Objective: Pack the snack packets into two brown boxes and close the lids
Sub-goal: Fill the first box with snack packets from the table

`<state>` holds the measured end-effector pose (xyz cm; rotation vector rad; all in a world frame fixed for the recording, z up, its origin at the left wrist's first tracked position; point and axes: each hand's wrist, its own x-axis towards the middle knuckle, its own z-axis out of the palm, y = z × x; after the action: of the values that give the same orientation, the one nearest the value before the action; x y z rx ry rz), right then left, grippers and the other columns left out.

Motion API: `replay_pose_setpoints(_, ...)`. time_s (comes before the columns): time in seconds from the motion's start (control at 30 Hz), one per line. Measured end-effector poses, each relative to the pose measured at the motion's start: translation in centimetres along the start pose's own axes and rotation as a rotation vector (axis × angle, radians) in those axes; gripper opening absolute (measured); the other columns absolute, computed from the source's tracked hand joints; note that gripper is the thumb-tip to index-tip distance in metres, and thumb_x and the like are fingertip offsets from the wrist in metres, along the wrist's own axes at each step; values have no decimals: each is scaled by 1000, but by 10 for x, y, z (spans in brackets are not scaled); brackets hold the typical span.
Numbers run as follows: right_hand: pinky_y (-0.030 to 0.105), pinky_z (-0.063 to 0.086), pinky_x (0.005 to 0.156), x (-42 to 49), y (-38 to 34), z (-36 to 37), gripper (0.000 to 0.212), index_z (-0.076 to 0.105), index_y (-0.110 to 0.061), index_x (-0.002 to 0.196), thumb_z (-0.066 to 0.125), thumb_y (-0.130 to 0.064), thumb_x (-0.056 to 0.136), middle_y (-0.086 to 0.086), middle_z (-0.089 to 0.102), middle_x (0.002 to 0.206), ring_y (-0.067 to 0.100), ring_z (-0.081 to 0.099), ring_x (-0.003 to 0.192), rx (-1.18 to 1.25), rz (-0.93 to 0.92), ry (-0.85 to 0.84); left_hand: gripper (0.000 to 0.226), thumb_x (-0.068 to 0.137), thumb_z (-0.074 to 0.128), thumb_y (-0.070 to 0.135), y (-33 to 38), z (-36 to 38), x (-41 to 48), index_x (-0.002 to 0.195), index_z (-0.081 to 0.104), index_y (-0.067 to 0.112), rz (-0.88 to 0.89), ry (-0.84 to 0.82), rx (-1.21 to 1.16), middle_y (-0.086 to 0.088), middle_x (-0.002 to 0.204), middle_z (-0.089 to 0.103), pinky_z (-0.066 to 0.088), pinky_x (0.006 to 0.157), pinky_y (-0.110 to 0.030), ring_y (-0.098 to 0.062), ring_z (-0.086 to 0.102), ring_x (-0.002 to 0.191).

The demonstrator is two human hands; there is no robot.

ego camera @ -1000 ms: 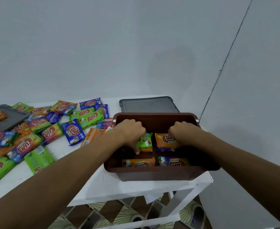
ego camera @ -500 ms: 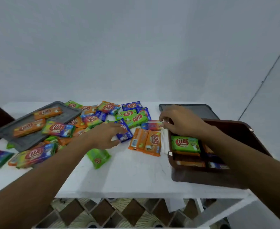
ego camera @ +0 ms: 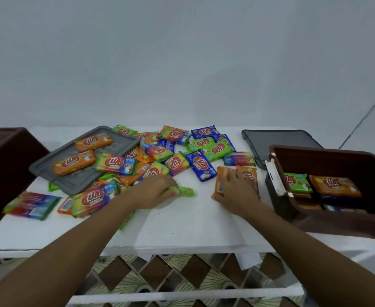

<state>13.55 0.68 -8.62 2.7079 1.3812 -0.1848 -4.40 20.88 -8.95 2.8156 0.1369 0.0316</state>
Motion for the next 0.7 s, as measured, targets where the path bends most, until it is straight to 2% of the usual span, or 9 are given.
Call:
replay_pose_setpoints(0.03, 46, 35, 107, -5, -3, 0, 76, 23, -16, 149, 49, -57, 91, 12, 33, 151, 31, 32, 137, -12, -16, 30, 55, 95, 27, 60, 1, 0, 1, 97, 61, 16, -25, 55, -46, 0, 89, 61, 45, 68, -35, -15, 55, 79)
replay_pose_setpoints(0.1, 43, 42, 99, -12, -11, -4, 62, 30, -16, 145, 50, -46, 95, 10, 41, 146, 28, 42, 131, -20, -58, 54, 36, 100, 33, 46, 2, -1, 5, 85, 52, 19, -80, 134, -93, 5, 73, 52, 34, 55, -28, -11, 49, 64)
replay_pose_setpoints(0.17, 42, 48, 90, -15, -15, -8, 56, 27, -17, 146, 48, -31, 96, 9, 46, 142, 27, 52, 121, 62, -81, 65, 29, 103, 39, 34, 1, -2, 7, 81, 48, 19, -143, 162, -149, 6, 69, 48, 29, 52, -25, -7, 44, 61)
replay_pose_setpoints(0.23, 42, 51, 84, -15, -13, -14, 59, 24, -18, 146, 49, -22, 94, 9, 52, 135, 26, 58, 109, 242, -16, 102, 30, 103, 40, 29, -4, -5, 9, 77, 46, 17, -172, 143, -243, 3, 68, 46, 30, 52, -26, -10, 42, 60)
replay_pose_setpoints(0.33, 41, 52, 76, -9, -4, -21, 48, 35, -18, 138, 51, -18, 93, 10, 54, 123, 30, 59, 97, 372, 104, 280, 31, 104, 39, 27, -9, -12, 12, 76, 43, 13, -241, 65, -363, -1, 69, 42, 33, 56, -29, -14, 40, 62)
replay_pose_setpoints(0.43, 37, 53, 79, -3, 4, -19, 51, 35, -18, 142, 54, -20, 95, 10, 54, 127, 27, 58, 104, 598, 300, 166, 30, 104, 38, 26, -7, -15, 14, 79, 45, 12, -321, 39, -471, -1, 69, 41, 36, 60, -31, -14, 39, 62)
replay_pose_setpoints(0.53, 38, 54, 90, 2, 5, -13, 51, 38, -17, 142, 57, -25, 96, 6, 52, 133, 22, 57, 112, 684, 343, 57, 30, 104, 39, 28, -1, -17, 15, 101, 56, 4, -384, 22, -542, -1, 72, 49, 38, 57, -27, -12, 44, 61)
replay_pose_setpoints(0.63, 31, 56, 80, 4, 5, -24, 34, 53, -14, 125, 60, -25, 93, 6, 62, 118, 16, 63, 94, 565, 271, 16, 26, 102, 45, 33, 4, -22, 16, 112, 58, 13, -381, 2, -550, 4, 96, 62, 46, 68, -21, -10, 59, 83)
replay_pose_setpoints(0.7, 28, 56, 72, 3, 6, -44, 32, 56, -15, 121, 61, -25, 91, 5, 63, 113, 16, 64, 89, 448, 194, -4, 23, 101, 48, 34, 8, -27, 20, 115, 57, 18, -366, 2, -559, 3, 109, 64, 49, 74, -21, -11, 62, 94)
